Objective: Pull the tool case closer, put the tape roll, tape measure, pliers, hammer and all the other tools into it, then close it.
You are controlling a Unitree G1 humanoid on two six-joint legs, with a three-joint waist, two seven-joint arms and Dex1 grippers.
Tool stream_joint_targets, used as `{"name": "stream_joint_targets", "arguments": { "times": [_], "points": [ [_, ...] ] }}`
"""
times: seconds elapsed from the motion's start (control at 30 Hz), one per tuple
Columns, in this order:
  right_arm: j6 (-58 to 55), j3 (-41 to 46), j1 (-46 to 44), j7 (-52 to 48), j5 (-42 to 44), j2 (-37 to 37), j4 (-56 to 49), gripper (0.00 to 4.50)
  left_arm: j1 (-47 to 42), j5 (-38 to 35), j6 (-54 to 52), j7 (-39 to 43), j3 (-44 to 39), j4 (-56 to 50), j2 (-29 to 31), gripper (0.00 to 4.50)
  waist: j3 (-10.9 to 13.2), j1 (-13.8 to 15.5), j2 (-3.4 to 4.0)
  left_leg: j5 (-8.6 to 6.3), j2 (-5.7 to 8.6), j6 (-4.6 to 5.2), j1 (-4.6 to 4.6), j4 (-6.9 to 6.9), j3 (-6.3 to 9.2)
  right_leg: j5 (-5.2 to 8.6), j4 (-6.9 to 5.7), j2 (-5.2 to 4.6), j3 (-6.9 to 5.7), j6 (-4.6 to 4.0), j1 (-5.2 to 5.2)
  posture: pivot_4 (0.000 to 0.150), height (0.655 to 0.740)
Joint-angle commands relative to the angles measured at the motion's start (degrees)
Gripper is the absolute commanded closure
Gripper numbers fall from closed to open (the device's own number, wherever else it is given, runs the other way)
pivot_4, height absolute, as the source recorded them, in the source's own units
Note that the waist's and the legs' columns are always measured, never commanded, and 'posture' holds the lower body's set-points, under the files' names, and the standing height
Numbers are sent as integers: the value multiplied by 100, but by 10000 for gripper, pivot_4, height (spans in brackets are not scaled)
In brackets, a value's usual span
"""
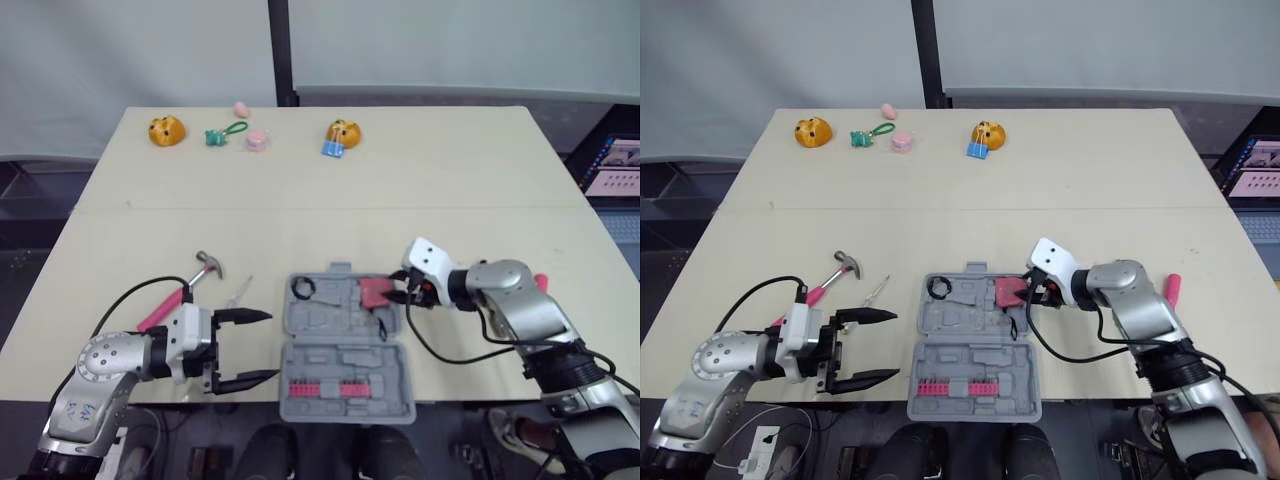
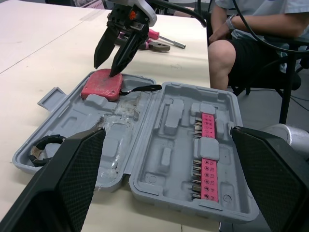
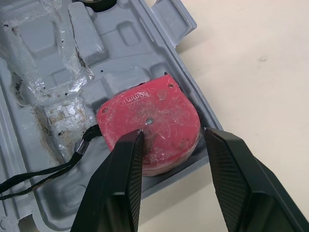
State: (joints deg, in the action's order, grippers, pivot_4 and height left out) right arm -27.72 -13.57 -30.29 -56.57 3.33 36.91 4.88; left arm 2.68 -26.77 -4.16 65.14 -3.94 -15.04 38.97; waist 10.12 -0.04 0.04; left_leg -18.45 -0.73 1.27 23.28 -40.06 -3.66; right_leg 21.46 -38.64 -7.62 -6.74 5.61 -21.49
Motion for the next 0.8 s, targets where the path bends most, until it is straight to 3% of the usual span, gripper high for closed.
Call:
{"name": "stream_joint_targets", "arguments": {
  "times": [0.03,0.8],
  "points": [
    [15,-36,-33,45,-82,1,-9,23809,-12,-46,98,2,-83,-71,9,0,0,0,0,0,0,0,0,0,0,0,0,0,0,0,0,1500,6677],
    [-858,-688,-150,521,-752,-266,224,23809,71,-53,63,-56,-116,-160,38,0,-29,-15,-41,0,-3,-1,-10,0,2,3,-1,0,1,-6,5,1500,6677]
  ]
}}
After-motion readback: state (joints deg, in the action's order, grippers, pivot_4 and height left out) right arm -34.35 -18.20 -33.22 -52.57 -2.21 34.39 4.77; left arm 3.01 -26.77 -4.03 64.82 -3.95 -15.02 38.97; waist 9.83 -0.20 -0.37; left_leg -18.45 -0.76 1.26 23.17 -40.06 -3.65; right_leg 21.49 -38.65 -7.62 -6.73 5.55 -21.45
